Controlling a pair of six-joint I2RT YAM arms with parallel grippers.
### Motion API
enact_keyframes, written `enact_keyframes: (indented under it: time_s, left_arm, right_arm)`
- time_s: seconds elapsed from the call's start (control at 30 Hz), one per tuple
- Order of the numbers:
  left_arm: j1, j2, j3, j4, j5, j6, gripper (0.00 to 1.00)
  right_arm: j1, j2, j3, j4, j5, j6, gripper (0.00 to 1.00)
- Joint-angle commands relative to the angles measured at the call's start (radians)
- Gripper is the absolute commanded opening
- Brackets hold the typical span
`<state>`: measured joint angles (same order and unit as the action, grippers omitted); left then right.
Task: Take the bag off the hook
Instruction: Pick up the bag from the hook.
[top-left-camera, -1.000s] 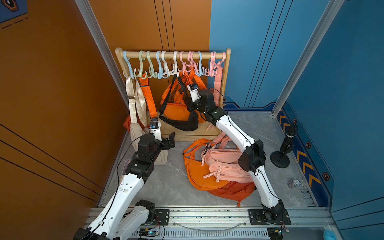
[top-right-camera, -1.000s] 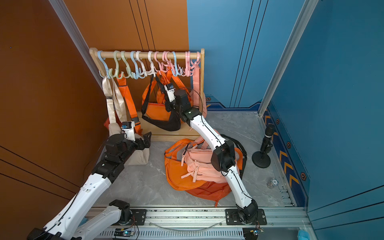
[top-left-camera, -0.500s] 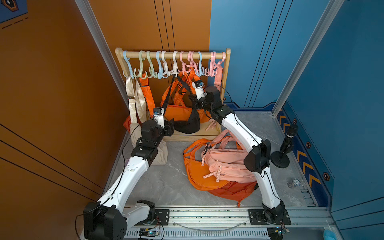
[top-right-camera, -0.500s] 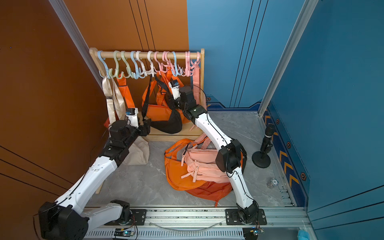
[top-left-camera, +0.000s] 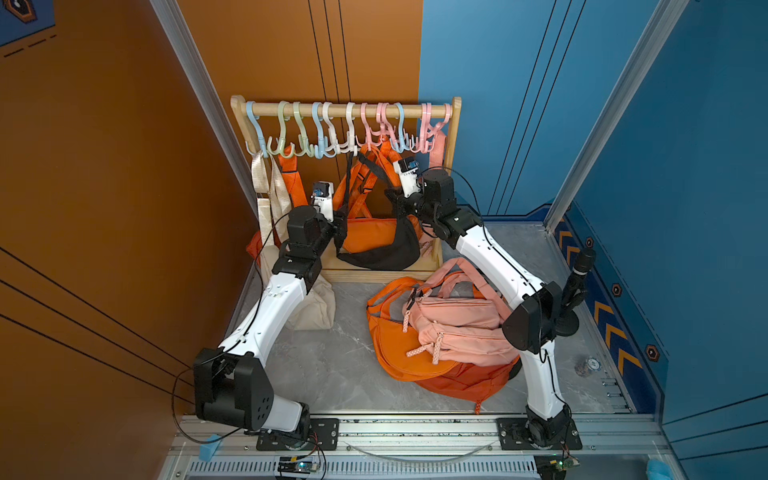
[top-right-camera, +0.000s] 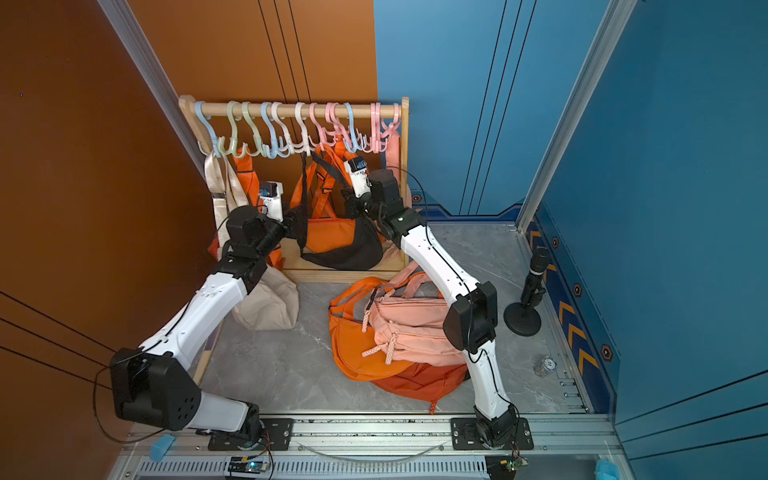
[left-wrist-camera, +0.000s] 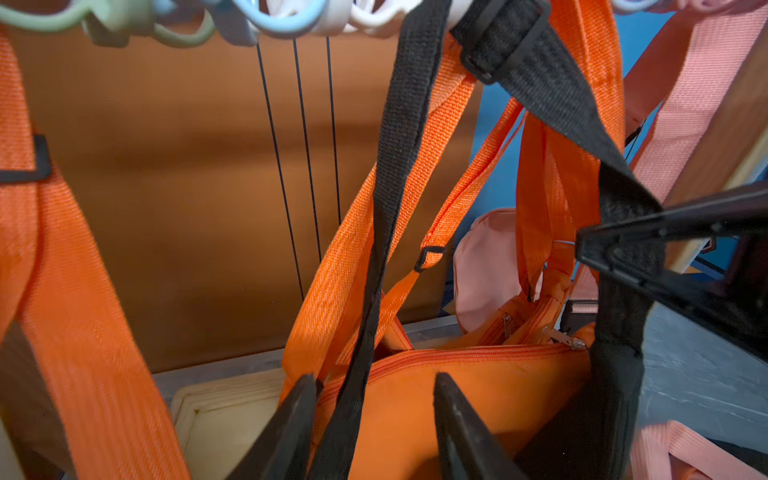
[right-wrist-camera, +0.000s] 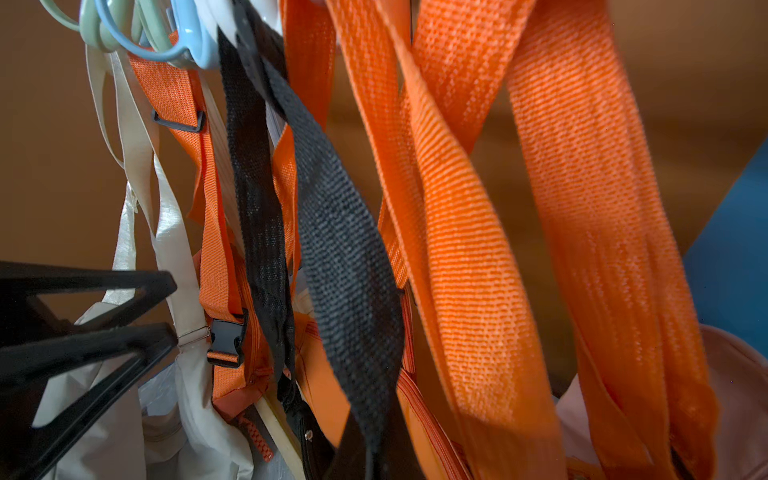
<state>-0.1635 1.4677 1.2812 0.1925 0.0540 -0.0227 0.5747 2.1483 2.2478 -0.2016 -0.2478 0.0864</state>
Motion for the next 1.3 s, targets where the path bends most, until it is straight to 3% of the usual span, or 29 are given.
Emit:
enact_keyframes:
  time_s: [0.0, 0.13, 0.3, 0.43, 0.63, 0.87, 0.93, 1.27]
  left_arm:
    - [0.012, 0.033, 0.069, 0.026, 0.045, 0.012, 0.39]
    - [0.027, 0.078, 0.101, 0.027, 0.066, -0.001, 0.39]
    - [0.038, 0.133, 0.138, 0.028, 0.137, -0.007, 0.55]
    - [0.052, 0.183, 0.179, 0.027, 0.156, -0.021, 0.56]
    - [0.065, 0.252, 0.26, 0.016, 0.186, -0.035, 0.45]
    - [0.067, 0.278, 0.287, 0.017, 0.232, -0.048, 0.16]
    - [0.067, 0.278, 0.283, 0.017, 0.248, -0.049, 0.02]
    - [0.07, 0.204, 0.233, 0.029, 0.268, -0.067, 0.0]
  right_arm:
    - [-0.004, -0.063, -0.025, -0.013, -0.025, 0.013, 0.0]
    - [-0.007, -0.068, -0.056, -0.007, -0.024, 0.008, 0.0]
    - [-0.012, -0.109, -0.079, -0.004, -0.029, 0.007, 0.0]
    - [-0.012, -0.109, -0.086, -0.004, -0.036, 0.007, 0.0]
    - [-0.015, -0.109, -0.089, -0.012, -0.039, 0.003, 0.0]
    - [-0.022, -0.108, -0.091, -0.015, -0.041, 0.0, 0.0]
    - [-0.025, -0.104, -0.09, -0.012, -0.041, 0.002, 0.0]
    - [-0.029, -0.089, -0.083, 0.0, -0.057, 0.027, 0.0]
